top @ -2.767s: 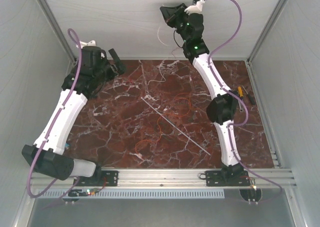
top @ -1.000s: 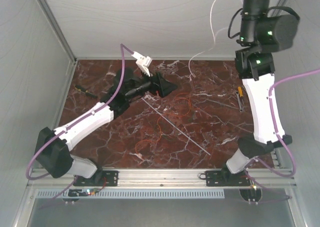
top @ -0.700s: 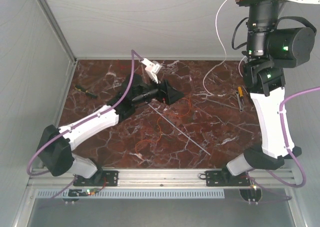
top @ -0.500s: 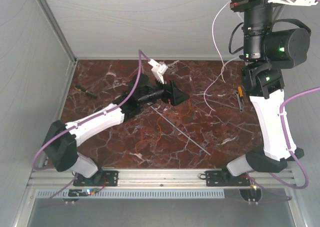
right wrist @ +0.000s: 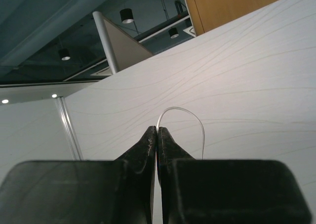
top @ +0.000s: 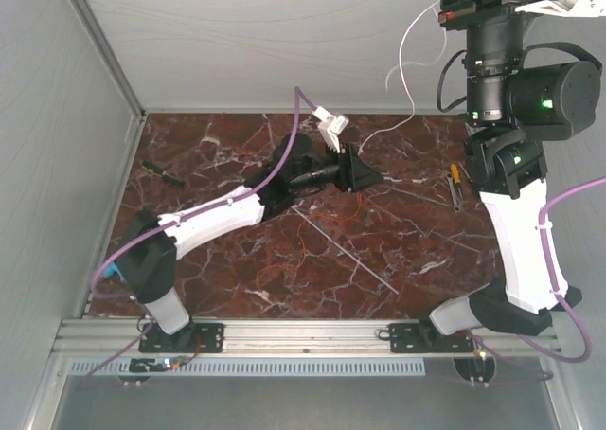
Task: Zip-tie the wires
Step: Straighten the cable at the center of the board.
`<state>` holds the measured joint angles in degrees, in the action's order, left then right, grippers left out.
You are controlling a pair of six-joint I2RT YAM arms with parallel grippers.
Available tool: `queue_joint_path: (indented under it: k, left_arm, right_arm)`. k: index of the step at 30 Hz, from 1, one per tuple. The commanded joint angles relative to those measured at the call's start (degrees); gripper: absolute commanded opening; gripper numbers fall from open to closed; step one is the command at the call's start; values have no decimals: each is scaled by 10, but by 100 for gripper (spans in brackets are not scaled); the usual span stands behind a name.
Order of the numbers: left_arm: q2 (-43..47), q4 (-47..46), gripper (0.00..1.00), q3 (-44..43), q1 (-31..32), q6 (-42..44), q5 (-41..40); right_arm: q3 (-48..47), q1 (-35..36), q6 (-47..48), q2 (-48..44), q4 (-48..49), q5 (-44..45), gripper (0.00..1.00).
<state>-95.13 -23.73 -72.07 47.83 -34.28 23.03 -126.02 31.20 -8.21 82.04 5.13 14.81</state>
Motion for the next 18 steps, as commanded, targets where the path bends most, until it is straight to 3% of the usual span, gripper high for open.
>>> queue_joint_path:
  k: [1,2,3,11,18]
  left_arm:
    - [-29,-5,26,-51,2,21,-53]
    - [-32,-4,7,-56,3,24,-59]
    - [-34,1,0,-59,3,29,-64]
    - [-15,85,0,-76,2,31,-83]
    - [57,266,0,-84,3,70,-102]
  right_arm:
    - [-31,9,4,-4,-5,3,0]
    - [-37,10,5,-2,-8,1,0]
    - [-41,10,8,0,-10,0,0]
    - [-13,11,42,-15,-10,26,0]
    - [29,10,94,-24,-41,105,0]
